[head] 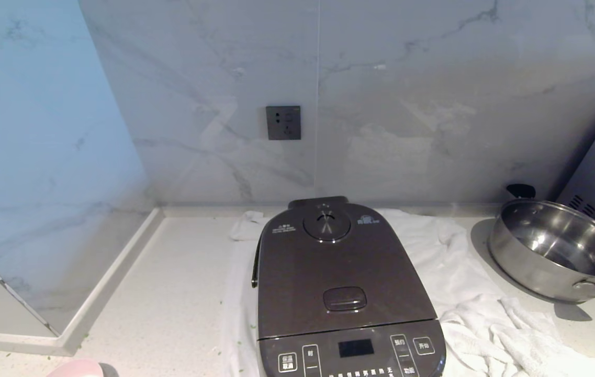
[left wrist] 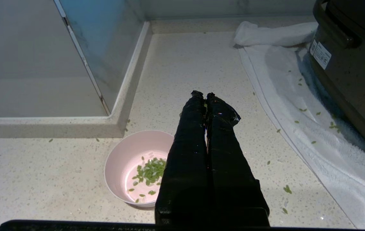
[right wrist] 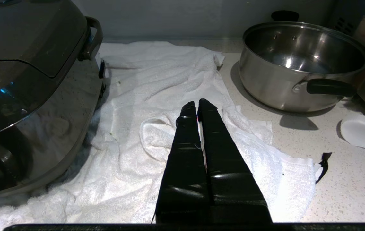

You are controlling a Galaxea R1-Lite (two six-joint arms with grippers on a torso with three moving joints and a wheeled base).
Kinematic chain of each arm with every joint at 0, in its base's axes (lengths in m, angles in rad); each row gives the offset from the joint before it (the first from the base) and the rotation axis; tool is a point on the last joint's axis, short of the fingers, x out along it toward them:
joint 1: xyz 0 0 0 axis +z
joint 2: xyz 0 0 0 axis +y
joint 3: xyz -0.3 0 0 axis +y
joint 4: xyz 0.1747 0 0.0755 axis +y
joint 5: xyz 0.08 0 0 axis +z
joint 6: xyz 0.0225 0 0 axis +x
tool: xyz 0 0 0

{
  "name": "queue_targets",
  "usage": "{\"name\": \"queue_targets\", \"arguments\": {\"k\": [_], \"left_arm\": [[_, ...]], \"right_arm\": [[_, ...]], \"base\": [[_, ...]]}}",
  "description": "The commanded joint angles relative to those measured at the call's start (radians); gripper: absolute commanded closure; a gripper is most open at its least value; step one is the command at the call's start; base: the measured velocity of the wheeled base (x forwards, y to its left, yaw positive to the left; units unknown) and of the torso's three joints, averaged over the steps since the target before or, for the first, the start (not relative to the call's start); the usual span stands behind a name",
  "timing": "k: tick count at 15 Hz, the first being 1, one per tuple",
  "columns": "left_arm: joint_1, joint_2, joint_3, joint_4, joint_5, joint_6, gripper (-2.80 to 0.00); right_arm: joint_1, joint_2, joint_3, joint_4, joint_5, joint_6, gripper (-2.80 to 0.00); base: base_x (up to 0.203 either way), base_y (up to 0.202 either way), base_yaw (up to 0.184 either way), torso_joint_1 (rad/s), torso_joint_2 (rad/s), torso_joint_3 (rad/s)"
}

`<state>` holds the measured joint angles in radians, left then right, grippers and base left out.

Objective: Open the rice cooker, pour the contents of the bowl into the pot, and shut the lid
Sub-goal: Open the rice cooker

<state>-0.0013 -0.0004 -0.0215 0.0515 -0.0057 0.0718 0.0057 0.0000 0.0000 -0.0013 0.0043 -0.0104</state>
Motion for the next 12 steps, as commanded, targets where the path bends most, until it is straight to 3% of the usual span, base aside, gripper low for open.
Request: {"name": "queue_targets", "arguments": {"k": [1,12], "left_arm": [[0.001,0.000,0.000,0.001,-0.002,0.000,0.00],[0.000,0.000,0.000,0.001,-0.002,-0.007,0.00]], "right_arm": [[0.000,0.002,0.000,0.000,0.000,0.000,0.00],[-0.001,0.000,0.000,-0.001,0.000,-0.003,0.00]], "base": [[0.000,0.000,0.000,0.000,0.00,0.000],[0.000,0.000,0.000,0.000,0.00,0.000]]}}
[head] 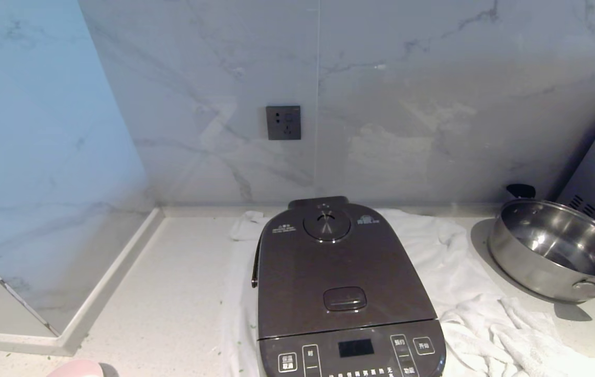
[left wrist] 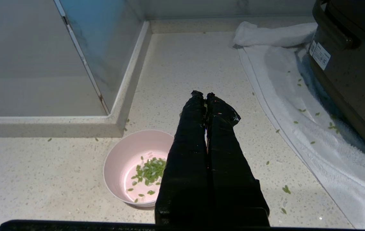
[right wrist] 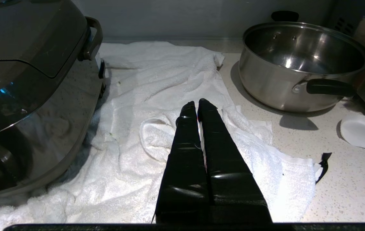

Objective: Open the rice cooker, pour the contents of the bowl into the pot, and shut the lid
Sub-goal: Open the rice cooker

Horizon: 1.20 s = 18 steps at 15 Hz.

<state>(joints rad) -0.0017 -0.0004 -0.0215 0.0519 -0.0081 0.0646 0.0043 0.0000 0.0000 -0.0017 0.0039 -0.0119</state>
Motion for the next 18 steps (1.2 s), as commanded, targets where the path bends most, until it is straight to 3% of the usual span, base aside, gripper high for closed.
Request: {"name": "queue_targets", "arguments": {"k": [1,5,8,13,15,18], "left_arm": [[0.000,0.000,0.000,0.000,0.000,0.000,0.00],[0.000,0.000,-0.002,0.003,-0.001,0.000,0.00],[0.000,0.000,-0.002,0.003,0.002,-0.002,0.00],[0.000,0.000,-0.003,0.008,-0.003,0.000,0.00],[0.000,0.000,-0.003,0.008,-0.003,0.000,0.00],[0.000,0.000,-0.003,0.013,-0.003,0.000,0.00]], "right_arm": [[0.000,0.000,0.000,0.000,0.001,0.000,0.00],[-0.003,0.001,-0.009,0.006,-0.004,-0.010,0.00],[0.003,0.121,-0.174,0.018,0.020,0.009,0.00],[0.016,0.521,-0.449,0.023,0.227,0.051,0.00],[0.034,0.690,-0.555,0.027,0.310,0.115,0.00],[0.131,0.947,-0.683,0.056,0.351,0.188,0.00]], "base": [[0.000,0.000,0.000,0.000,0.00,0.000],[0.000,0.000,0.000,0.000,0.00,0.000],[0.000,0.000,0.000,0.000,0.00,0.000],[0.000,0.000,0.000,0.000,0.00,0.000],[0.000,0.000,0.000,0.000,0.00,0.000],[0.000,0.000,0.000,0.000,0.00,0.000]]}}
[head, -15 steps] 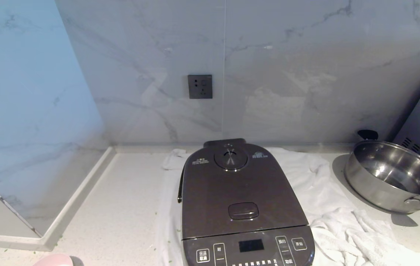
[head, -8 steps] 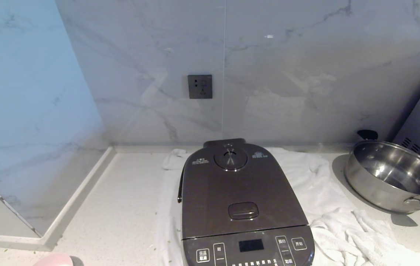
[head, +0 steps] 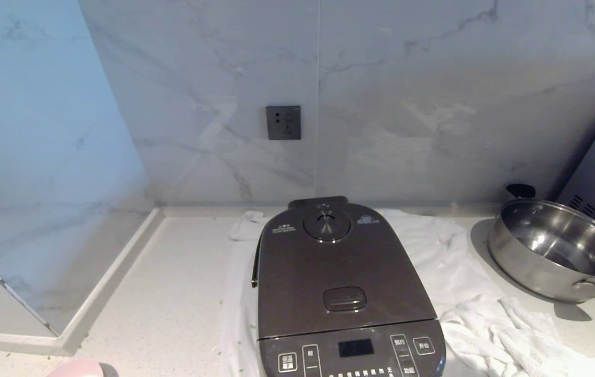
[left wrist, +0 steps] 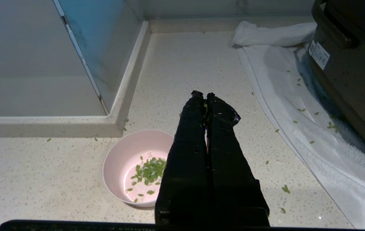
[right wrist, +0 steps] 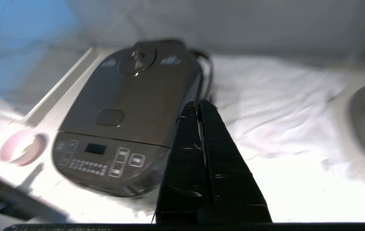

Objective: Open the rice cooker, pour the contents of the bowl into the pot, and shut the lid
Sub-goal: Open the rice cooker

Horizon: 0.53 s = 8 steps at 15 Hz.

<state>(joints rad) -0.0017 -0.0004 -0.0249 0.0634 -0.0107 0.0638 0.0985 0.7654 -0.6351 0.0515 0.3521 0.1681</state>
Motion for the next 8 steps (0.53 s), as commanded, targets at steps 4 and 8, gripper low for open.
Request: {"name": "queue_targets", "arguments": {"k": [4,8], "left_arm": [[0.000,0.000,0.000,0.003,0.000,0.001,0.00],[0.000,0.000,0.000,0.003,0.000,0.001,0.00]], "right_arm": [[0.368,0.385,-0.137,0.053,-0.155,0.105,0.00],[0.615,0.561,-0.166,0.058,-0.342,0.148,0.00]], "base": [[0.000,0.000,0.000,0.000,0.00,0.000],[0.000,0.000,0.000,0.000,0.00,0.000]]}}
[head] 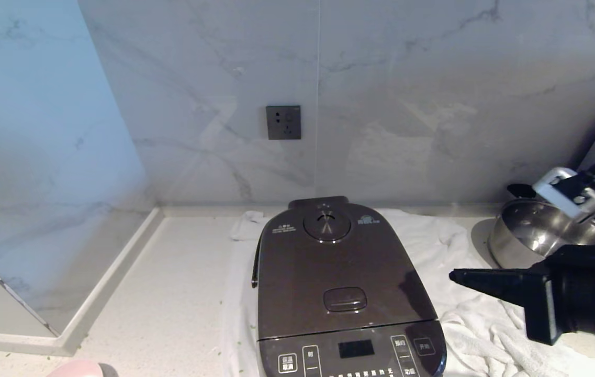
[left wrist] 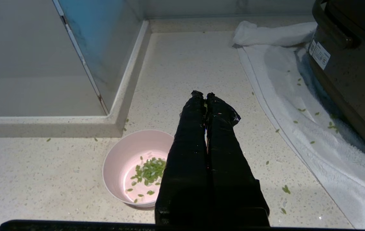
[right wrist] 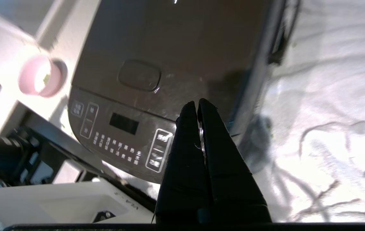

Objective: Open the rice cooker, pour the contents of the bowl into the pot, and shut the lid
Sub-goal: Open the rice cooker

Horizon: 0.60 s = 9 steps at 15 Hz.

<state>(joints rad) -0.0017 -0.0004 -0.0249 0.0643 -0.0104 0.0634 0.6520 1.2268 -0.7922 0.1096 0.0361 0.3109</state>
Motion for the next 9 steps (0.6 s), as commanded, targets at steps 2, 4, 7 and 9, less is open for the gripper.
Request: {"name": "queue_targets", "arguments": {"k": [2,4,7,9], "left_arm": [[0.000,0.000,0.000,0.001,0.000,0.000,0.00],[0.000,0.000,0.000,0.000,0.004,-0.001,0.00],[0.000,0.000,0.000,-0.001,0.012,-0.024,0.00],[0.000,0.000,0.000,-0.004,0.013,-0.039,0.00]], "right_arm": [[0.126,0.154,-0.027,-0.006,-0.068,0.030,0.00],[0.154,0.169,-0.054,-0.008,-0.073,0.044,0.00],[0.174,0.187,-0.070,-0.013,-0.060,0.046,0.00],[0.179,0.194,-0.097,-0.013,-0.020,0.046,0.00]], "base": [[0.000,0.000,0.000,0.000,0.00,0.000],[0.000,0.000,0.000,0.000,0.00,0.000],[0.000,0.000,0.000,0.000,0.00,0.000],[0.000,0.000,0.000,0.000,0.00,0.000]]}}
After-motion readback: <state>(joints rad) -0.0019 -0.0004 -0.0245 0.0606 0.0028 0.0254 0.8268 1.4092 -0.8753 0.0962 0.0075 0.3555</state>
